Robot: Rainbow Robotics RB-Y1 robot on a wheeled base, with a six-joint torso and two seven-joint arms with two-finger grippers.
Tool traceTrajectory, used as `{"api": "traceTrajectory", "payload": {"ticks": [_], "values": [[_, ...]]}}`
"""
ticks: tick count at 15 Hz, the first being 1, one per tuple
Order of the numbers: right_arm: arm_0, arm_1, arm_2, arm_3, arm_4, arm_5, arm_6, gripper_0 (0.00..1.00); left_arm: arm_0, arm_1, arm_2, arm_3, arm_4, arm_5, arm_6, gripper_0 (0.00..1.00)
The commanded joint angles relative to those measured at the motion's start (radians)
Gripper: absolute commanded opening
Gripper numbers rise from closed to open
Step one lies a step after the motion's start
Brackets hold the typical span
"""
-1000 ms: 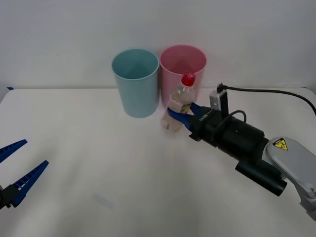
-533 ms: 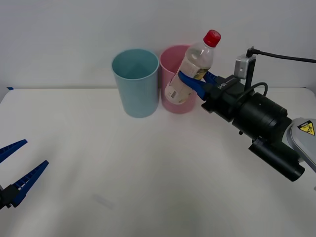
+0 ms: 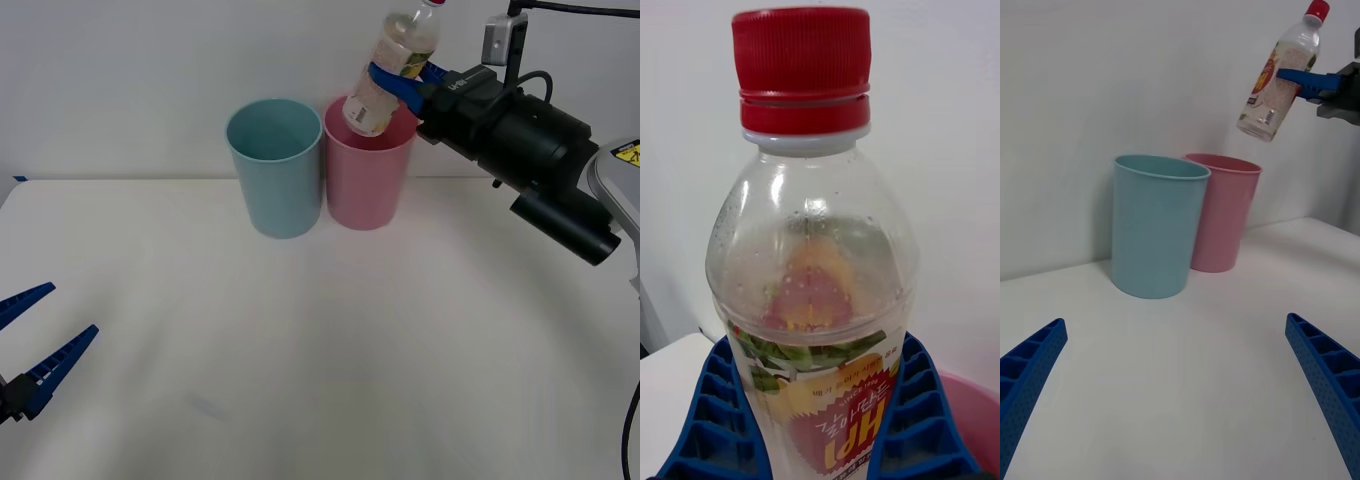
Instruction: Grasp the object on the table and drop it into the matching bin: aluminum can to the light blue bin, PET bottle to the pink bin.
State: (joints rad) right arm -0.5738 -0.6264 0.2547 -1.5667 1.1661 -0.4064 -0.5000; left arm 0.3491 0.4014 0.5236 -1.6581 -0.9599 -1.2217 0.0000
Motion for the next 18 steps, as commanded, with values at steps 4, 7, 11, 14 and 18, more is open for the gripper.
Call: {"api": "traceTrajectory", "payload": {"ticks": [4,7,11,14,18], "values": [[-0.189,0.039,0.008,0.280,0.035,-0.061,0.047,0.00,0.000,0.000,0.000,0.000,0.000,0.000,0.000,1.00],[-0.236,0.063,0.015,0.370,0.066,-0.063,0.069,0.00,0.000,0.000,0.000,0.000,0.000,0.000,0.000,1.00],[-0.244,0.065,0.024,0.379,0.066,-0.063,0.074,0.31,0.000,0.000,0.000,0.000,0.000,0.000,0.000,1.00],[-0.244,0.065,0.026,0.376,0.060,-0.069,0.084,1.00,0.000,0.000,0.000,0.000,0.000,0.000,0.000,1.00],[-0.228,0.065,0.024,0.352,0.037,-0.080,0.093,1.00,0.000,0.000,0.000,0.000,0.000,0.000,0.000,1.00]]}}
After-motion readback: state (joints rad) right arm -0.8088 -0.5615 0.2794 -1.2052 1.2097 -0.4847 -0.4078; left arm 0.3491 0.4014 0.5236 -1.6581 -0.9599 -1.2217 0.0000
